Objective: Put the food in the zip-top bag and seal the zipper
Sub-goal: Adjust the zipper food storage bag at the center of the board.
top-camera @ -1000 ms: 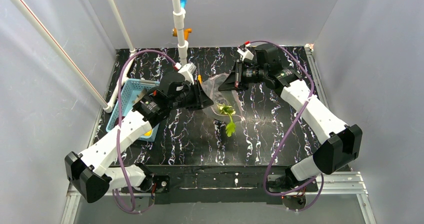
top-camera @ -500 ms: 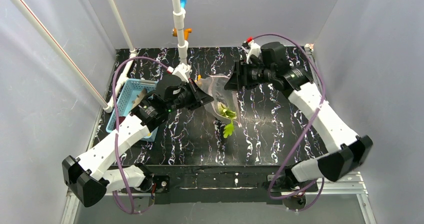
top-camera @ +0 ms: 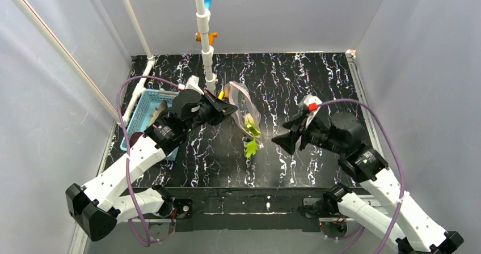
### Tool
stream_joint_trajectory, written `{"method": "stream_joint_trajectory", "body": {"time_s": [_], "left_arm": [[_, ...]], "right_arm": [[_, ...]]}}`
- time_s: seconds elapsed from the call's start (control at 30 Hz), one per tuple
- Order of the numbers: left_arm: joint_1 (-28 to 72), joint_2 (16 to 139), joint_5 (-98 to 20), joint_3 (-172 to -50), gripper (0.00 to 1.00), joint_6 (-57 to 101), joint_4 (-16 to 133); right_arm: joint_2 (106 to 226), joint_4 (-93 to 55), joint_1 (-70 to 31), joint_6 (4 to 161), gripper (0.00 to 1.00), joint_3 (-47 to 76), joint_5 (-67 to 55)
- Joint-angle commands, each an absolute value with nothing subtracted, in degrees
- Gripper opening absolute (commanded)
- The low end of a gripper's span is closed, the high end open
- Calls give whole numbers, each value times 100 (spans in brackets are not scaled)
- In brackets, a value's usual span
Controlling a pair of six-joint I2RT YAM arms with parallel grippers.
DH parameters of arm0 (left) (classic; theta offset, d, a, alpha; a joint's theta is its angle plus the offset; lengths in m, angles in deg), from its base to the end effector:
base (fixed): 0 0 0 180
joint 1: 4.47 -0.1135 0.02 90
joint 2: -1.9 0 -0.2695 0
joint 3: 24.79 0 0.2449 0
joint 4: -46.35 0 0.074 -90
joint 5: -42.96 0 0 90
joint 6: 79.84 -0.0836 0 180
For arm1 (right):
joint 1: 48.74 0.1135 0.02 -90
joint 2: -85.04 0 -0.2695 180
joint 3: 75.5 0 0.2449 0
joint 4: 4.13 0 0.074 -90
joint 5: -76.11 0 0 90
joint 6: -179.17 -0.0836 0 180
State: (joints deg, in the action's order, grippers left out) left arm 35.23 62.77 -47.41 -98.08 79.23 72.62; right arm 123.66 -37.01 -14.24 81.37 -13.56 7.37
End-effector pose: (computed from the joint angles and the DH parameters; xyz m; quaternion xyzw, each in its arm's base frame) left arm 0.2165 -0.1791 0.3639 -0.2015 0.7610 -0.4999 0.3612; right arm 0.1346 0.1293 0.3534 -0.2892 0.7027 0.3604 0.5411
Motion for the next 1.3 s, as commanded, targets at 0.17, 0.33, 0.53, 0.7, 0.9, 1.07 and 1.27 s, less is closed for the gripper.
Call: {"method": "stream_joint_trajectory", "body": {"time_s": [0.17, 0.33, 0.53, 0.7, 0.9, 1.07, 1.27], "left_arm": [[3502, 6052, -5178, -9847, 0, 8068, 7120], [3505, 6034, -5210, -9799, 0, 8101, 7108], [3505, 6051, -5242, -9816, 0, 8122, 7112], [3500, 5978, -5293, -9799, 0, 8118, 7219], [3501, 5673, -5424, -9759, 0, 7978, 7509], [3506, 5294, -5474, -9468, 0, 8032, 7559], [3502, 4954, -5549, -9221, 0, 8041, 7694]], "right_arm": [[12576, -3079, 773, 9229, 79, -1974, -1892], [12879, -2295, 1543, 9613, 77, -2197, -3105], [13617, -1455, 2406, 10244, 54, -2067, -4933], [13607, -1238, 2457, 10063, 24, -1980, -5040], [13321, -2310, 2446, 10011, 1, -1288, -4823], [13417, -3712, 2198, 10086, 1, -204, -4125], [14231, -5341, 1727, 10089, 1, 1343, -3148]]}}
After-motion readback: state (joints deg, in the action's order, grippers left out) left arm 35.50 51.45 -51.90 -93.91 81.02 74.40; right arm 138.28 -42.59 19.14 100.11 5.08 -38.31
